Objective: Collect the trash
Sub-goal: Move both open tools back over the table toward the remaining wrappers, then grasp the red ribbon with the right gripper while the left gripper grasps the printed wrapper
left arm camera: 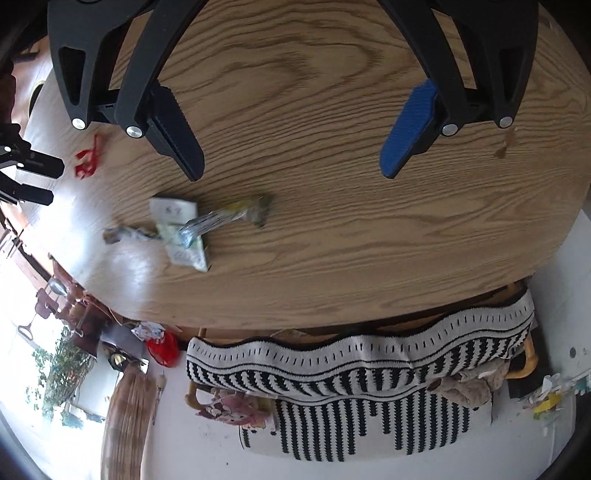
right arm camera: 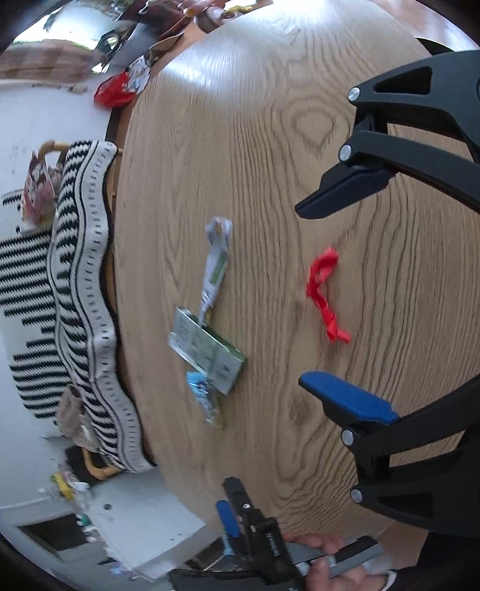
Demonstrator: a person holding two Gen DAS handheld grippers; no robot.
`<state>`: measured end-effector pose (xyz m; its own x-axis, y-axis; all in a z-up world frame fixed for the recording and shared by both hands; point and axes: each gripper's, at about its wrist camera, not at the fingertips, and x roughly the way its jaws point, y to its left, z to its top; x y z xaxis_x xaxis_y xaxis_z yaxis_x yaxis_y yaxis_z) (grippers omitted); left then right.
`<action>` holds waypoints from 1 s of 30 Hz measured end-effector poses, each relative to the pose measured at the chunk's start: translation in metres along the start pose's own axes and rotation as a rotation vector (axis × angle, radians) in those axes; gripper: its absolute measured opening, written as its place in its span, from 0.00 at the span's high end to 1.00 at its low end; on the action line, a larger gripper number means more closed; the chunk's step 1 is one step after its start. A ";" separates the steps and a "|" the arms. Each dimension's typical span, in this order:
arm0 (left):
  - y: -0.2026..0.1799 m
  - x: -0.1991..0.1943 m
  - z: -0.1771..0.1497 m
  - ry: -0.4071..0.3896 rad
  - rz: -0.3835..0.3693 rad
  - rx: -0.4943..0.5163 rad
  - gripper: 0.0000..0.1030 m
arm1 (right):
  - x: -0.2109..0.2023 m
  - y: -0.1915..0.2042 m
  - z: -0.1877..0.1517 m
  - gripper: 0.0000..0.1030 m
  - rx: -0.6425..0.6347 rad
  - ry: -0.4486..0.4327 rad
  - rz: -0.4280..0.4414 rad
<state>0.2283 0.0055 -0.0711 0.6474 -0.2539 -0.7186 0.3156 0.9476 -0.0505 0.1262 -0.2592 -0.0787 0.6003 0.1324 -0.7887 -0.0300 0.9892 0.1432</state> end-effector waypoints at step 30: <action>-0.051 0.094 0.025 0.109 -0.084 0.162 0.42 | 0.042 -0.002 -0.014 0.49 -0.110 0.099 -0.034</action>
<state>0.2904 -0.0718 -0.1181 0.5380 -0.2998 -0.7878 0.4782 0.8782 -0.0076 0.1406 -0.2549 -0.1204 0.5207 0.0985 -0.8480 -0.1016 0.9934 0.0530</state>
